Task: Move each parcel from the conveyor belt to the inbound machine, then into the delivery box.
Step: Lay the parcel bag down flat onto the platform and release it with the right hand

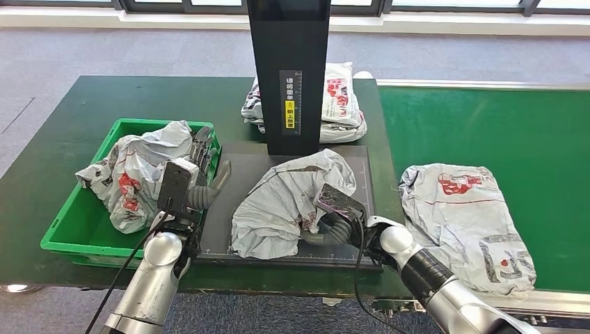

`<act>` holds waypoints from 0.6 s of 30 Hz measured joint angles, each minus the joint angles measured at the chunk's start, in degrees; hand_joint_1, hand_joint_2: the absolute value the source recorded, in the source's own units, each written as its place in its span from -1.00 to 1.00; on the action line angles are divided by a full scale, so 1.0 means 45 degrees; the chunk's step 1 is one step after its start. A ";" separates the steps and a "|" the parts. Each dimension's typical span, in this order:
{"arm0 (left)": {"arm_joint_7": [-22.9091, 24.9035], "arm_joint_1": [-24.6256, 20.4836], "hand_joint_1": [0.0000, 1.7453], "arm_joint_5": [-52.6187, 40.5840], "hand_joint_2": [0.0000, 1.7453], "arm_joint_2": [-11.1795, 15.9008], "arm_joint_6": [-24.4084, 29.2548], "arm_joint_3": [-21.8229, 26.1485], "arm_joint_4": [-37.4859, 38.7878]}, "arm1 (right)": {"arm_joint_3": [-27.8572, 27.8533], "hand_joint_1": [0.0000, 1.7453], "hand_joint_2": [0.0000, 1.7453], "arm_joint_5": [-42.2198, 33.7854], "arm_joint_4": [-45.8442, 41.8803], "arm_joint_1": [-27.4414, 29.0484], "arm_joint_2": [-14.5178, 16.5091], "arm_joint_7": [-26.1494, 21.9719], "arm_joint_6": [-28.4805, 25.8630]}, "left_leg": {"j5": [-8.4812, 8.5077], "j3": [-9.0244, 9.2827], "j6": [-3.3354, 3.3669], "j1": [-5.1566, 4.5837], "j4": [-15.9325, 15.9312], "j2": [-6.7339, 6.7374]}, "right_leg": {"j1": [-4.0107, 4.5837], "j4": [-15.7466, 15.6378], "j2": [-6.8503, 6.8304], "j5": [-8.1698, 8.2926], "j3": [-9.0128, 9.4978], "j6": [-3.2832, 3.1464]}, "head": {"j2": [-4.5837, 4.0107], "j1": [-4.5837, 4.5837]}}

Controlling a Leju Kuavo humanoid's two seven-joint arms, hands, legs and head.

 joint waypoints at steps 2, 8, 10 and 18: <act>0.0046 0.0000 -1.00 -0.0060 1.00 0.0000 -0.0032 0.0000 0.0000 | 0.0000 -1.00 1.00 0.0247 -0.0076 0.0049 -0.0111 0.0011 -0.0137 | 0.0000 0.0000 0.0000 0.0000 0.0001 0.0000 | -0.0001 0.0000 -0.0001 0.0000 0.0001 0.0000 | 0.0000 0.0000; 0.0166 0.0014 -1.00 -0.0707 1.00 0.0032 -0.0175 -0.0002 0.0000 | -0.0141 -1.00 1.00 0.0851 -0.0364 0.0095 -0.0705 -0.0710 -0.0935 | 0.0000 -0.0005 0.0001 -0.0003 0.0004 -0.0003 | -0.0009 0.0000 -0.0007 0.0004 0.0006 0.0007 | 0.0000 0.0001; 0.0210 0.0025 -1.00 -0.1248 1.00 0.0088 -0.0135 -0.0017 0.0007 | -0.0397 -1.00 1.00 0.1132 -0.0911 0.0188 -0.1010 -0.1043 -0.1414 | 0.0000 -0.0008 0.0002 -0.0005 0.0008 -0.0004 | -0.0010 0.0000 -0.0007 0.0007 0.0005 0.0012 | -0.0001 0.0001; 0.0199 -0.0113 -1.00 -0.3423 1.00 0.0196 -0.0066 -0.0381 0.0430 | -0.2930 -1.00 1.00 0.1655 -0.4690 0.0902 -0.1350 -0.1438 -0.2709 | -0.0002 -0.0024 0.0005 -0.0007 0.0010 -0.0002 | -0.0007 0.0001 -0.0003 0.0007 -0.0008 0.0012 | 0.0000 0.0000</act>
